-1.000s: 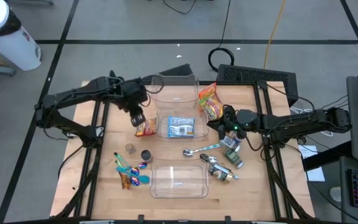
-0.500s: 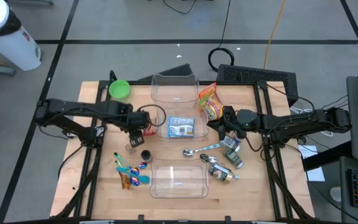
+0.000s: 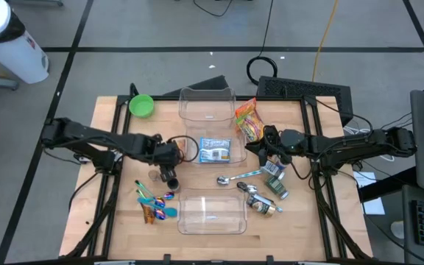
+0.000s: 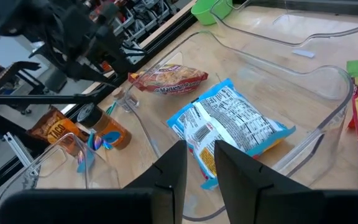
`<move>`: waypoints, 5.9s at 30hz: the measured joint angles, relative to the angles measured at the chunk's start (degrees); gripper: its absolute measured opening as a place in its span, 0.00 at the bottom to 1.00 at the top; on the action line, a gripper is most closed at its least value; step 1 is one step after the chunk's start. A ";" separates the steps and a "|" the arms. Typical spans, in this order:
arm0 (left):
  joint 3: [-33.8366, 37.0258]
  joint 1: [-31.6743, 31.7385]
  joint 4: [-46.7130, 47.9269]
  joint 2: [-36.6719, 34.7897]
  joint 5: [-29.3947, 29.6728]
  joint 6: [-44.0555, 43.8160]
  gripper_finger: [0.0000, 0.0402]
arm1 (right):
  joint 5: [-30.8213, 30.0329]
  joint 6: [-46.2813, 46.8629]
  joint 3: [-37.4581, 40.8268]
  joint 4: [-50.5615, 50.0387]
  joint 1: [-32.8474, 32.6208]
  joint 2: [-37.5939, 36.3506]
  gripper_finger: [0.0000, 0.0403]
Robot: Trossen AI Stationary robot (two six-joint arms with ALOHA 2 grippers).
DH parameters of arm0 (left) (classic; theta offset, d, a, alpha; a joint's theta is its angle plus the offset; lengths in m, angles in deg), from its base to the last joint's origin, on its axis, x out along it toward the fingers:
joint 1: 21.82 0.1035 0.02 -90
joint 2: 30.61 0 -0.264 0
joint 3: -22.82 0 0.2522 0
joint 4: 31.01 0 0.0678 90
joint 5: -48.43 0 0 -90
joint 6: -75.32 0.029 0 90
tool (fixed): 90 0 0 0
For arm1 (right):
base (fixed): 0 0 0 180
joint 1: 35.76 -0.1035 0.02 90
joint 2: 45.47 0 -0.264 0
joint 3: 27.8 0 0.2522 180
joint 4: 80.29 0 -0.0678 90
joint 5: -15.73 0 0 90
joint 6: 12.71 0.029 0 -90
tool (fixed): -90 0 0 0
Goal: Pick & Place Food Item
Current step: Put the red noodle pack into the middle transparent bin
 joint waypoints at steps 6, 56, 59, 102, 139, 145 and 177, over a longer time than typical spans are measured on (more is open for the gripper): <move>3.20 0.19 -0.81 0.77 0.96 -0.10 0.54 | 0.00 0.42 0.00 -0.02 0.00 0.02 0.19; -34.75 8.15 -7.11 -5.78 -8.65 -0.50 0.00 | 3.05 -12.10 0.00 19.61 -0.02 0.02 0.19; -34.75 8.12 -13.20 -4.15 -12.26 -0.33 0.00 | 3.00 -12.07 0.00 23.84 -0.02 0.02 0.21; -34.69 13.31 -36.23 4.31 -26.72 -5.75 0.00 | 3.00 -25.55 -5.25 36.61 -2.25 0.00 0.49; -34.75 13.91 -30.86 6.56 -26.71 -7.22 0.00 | 2.99 -21.57 -5.22 38.45 -2.23 0.02 0.02; -34.69 15.00 -27.74 6.56 -24.09 -8.91 0.00 | 3.01 -9.03 -5.20 37.44 -2.23 0.02 0.01; -15.11 15.74 -41.42 6.23 -25.14 -16.27 0.00 | -2.87 10.84 -5.18 13.34 -0.81 0.00 0.00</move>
